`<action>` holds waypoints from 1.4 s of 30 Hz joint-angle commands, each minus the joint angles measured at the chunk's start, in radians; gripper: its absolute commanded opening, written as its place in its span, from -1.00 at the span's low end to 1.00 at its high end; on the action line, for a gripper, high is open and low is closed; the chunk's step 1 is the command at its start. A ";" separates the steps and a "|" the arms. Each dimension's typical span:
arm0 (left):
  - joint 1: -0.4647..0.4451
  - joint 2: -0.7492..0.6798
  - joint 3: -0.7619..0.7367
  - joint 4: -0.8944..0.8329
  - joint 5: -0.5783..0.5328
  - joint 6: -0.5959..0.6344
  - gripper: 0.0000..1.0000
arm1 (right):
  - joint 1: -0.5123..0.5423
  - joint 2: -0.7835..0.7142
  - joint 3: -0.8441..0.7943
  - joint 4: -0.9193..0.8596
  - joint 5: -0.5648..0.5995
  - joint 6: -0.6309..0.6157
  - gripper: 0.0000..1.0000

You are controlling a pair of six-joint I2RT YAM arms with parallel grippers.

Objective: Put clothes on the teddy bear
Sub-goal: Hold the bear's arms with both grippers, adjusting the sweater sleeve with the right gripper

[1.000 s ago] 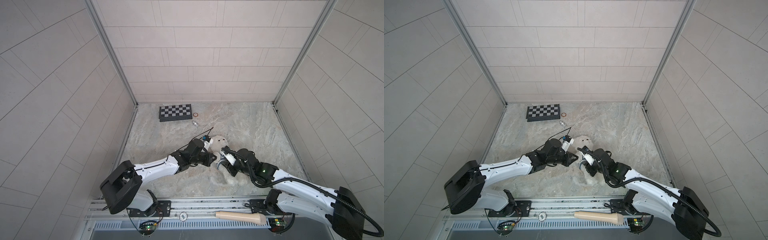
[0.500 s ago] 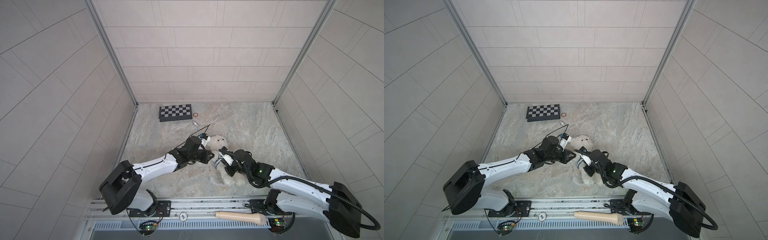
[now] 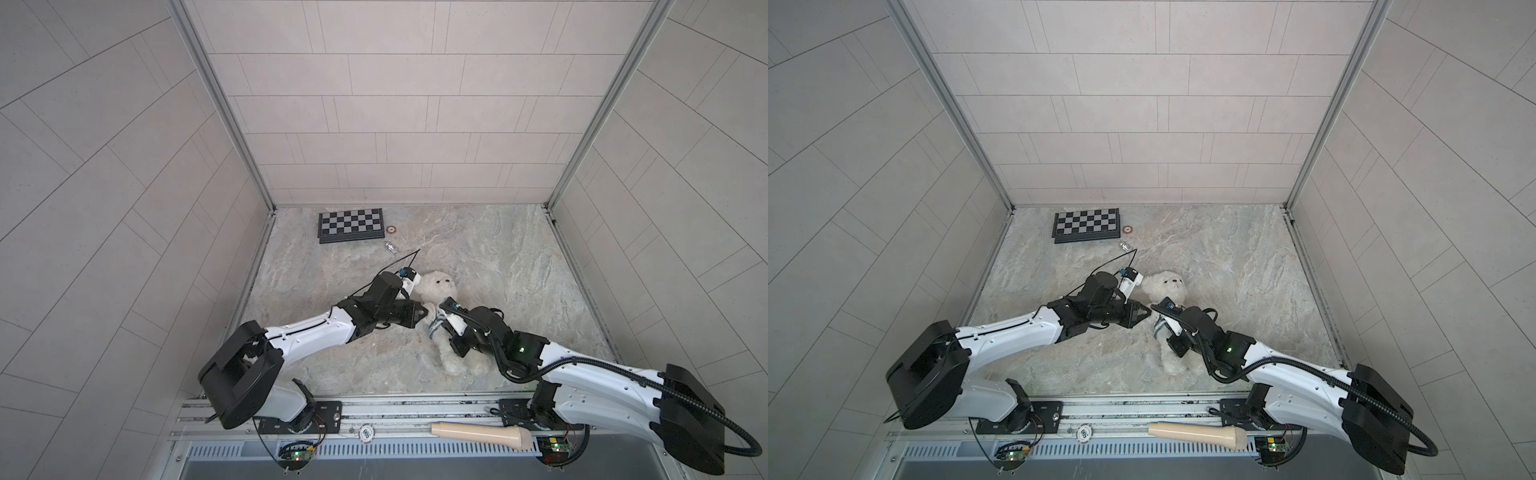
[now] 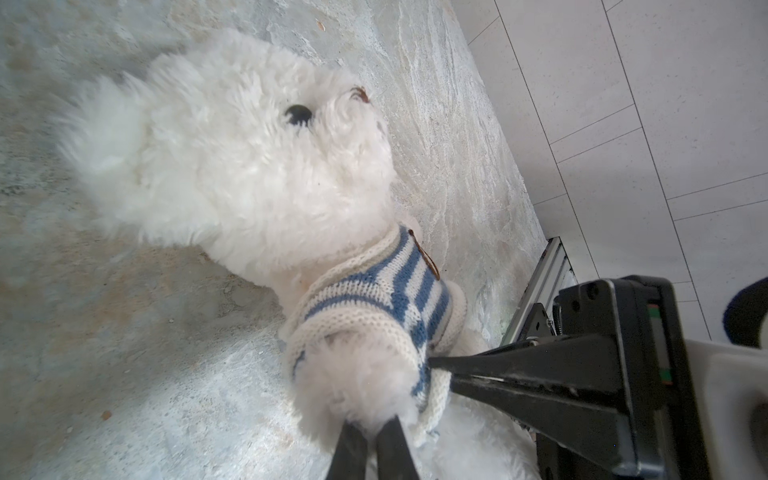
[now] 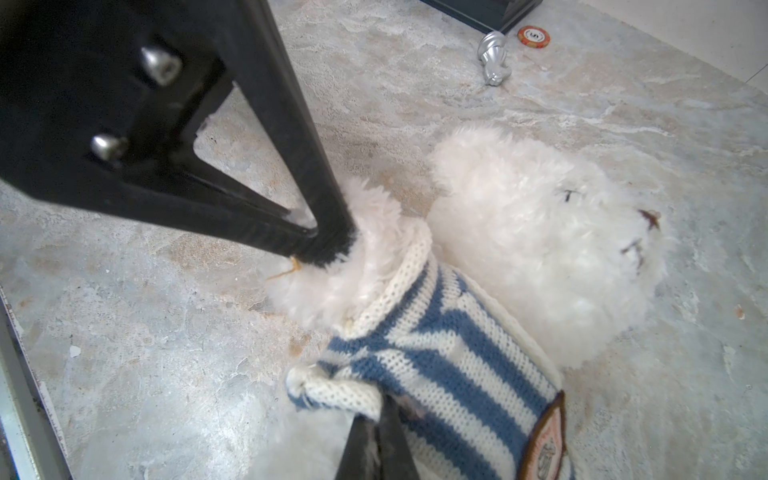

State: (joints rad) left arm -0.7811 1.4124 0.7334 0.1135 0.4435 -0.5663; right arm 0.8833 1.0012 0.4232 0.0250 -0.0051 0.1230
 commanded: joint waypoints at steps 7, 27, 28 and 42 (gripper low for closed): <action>0.008 -0.023 0.029 -0.063 -0.057 0.045 -1.00 | 0.014 -0.031 -0.044 0.027 -0.013 0.055 -1.00; 0.010 -0.022 0.020 -0.092 -0.045 0.081 -1.00 | 0.016 -0.089 -0.032 -0.049 0.002 0.093 -1.00; 0.010 -0.029 0.015 -0.092 -0.045 0.085 -1.00 | 0.016 -0.096 -0.027 -0.059 0.002 0.086 -0.99; 0.010 -0.042 0.000 -0.080 -0.018 0.116 -1.00 | 0.016 -0.027 0.105 -0.085 -0.002 0.024 -0.09</action>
State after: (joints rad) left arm -0.7765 1.3968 0.7429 0.0170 0.4183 -0.4736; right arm 0.8921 0.9546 0.5053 -0.0559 -0.0135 0.1600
